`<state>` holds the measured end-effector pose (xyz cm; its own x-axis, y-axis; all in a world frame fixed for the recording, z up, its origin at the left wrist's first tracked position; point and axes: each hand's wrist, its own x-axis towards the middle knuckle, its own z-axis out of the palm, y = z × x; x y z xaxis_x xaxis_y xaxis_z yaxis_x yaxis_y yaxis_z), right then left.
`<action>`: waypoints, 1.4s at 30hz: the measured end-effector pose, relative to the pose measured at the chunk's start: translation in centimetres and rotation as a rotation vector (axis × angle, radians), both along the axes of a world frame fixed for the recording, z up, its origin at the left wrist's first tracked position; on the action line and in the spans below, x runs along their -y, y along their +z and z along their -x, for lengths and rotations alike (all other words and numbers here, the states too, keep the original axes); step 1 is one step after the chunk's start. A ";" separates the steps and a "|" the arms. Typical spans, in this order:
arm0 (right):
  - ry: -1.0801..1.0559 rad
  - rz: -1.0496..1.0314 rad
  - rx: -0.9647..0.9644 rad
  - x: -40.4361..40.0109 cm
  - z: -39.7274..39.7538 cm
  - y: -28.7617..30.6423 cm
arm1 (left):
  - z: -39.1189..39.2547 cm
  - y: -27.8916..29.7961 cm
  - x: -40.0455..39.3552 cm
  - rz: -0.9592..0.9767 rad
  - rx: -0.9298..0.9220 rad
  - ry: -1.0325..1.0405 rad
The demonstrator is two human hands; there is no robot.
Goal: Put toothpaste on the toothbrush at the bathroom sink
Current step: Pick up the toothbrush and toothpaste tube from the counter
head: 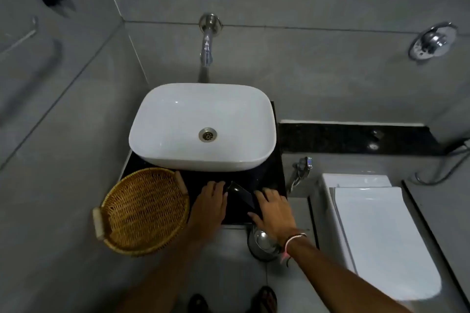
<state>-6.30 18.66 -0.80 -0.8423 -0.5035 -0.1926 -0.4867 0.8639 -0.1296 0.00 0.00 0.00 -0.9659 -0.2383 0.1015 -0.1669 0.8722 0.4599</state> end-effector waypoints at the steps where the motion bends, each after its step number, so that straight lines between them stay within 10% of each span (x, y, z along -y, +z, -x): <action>1: 0.008 -0.025 0.043 0.3 0.1 -0.2 | 0.4 -0.8 0.1 -0.134 0.027 0.049; 15: 0.120 0.137 -0.185 -2.0 0.5 2.4 | 1.9 -1.4 1.0 -1.441 0.170 0.388; 34: 0.561 -0.206 -0.374 2.2 2.7 14.5 | 0.2 -2.1 0.8 -2.053 0.115 0.468; 42: 0.530 -0.252 -0.389 2.2 1.7 15.9 | -0.8 -2.3 1.7 -2.024 0.072 0.453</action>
